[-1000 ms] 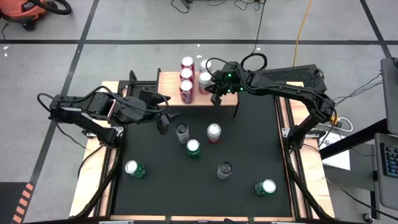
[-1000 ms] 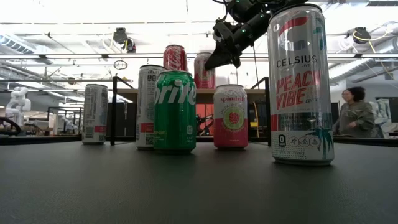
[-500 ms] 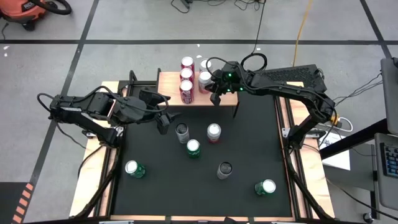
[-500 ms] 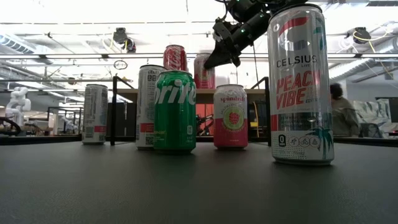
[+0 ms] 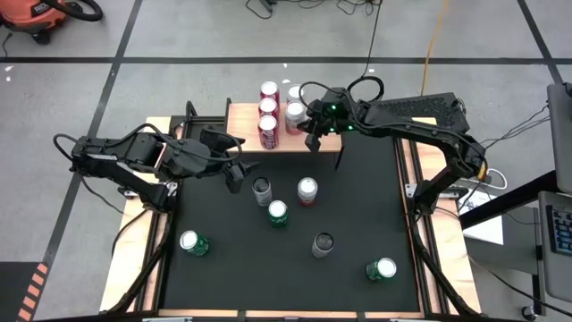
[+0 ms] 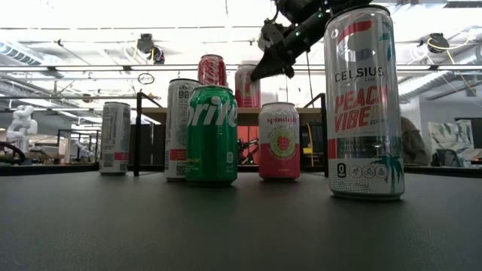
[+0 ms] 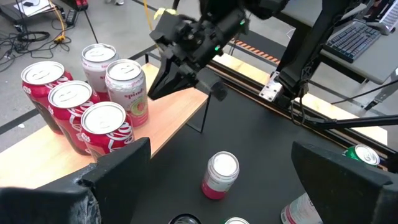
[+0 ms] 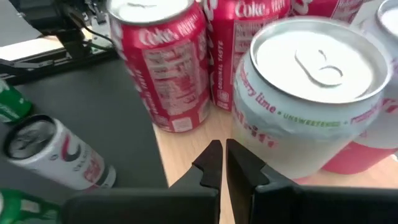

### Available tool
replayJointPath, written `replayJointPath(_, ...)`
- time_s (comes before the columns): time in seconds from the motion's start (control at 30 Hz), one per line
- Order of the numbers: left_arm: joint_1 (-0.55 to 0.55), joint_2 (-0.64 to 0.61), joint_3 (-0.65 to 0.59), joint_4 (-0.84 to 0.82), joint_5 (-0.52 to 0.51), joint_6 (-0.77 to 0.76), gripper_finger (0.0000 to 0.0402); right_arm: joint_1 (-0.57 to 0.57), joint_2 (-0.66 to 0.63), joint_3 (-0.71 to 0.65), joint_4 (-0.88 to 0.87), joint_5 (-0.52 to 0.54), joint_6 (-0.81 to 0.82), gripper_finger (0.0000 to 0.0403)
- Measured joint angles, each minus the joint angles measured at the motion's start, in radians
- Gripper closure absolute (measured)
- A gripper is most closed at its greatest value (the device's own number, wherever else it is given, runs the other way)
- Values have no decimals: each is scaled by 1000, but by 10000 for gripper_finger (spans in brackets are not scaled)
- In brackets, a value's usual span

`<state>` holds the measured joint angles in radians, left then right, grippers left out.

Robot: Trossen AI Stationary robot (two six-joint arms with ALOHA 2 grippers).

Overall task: Place canned beverage on shelf
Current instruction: Put the top white pink soda can on the shelf aligned with the other white pink soda can

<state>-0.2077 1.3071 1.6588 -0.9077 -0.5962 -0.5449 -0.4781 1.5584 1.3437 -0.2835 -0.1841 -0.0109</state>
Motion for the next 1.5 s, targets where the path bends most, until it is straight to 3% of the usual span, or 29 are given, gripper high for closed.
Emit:
replayJointPath(0.2,0,0,0,0,0,0,13,19,-79,0,-79,-8,41,403)
replayJointPath(0.47,0,0,0,-26,22,0,13,67,-177,0,-193,-109,158,403)
replayJointPath(0.87,-6,0,0,-116,118,-75,13,165,-290,0,-473,-105,210,403)
replayJointPath(1.03,-10,0,0,-124,121,-105,13,173,-290,0,-556,-48,195,403)
replayJointPath(1.37,-9,0,0,-124,125,-172,13,127,-282,-49,-487,-58,58,403)
replayJointPath(1.5,-9,0,0,-129,107,-207,13,82,-281,-93,-307,-181,53,403)
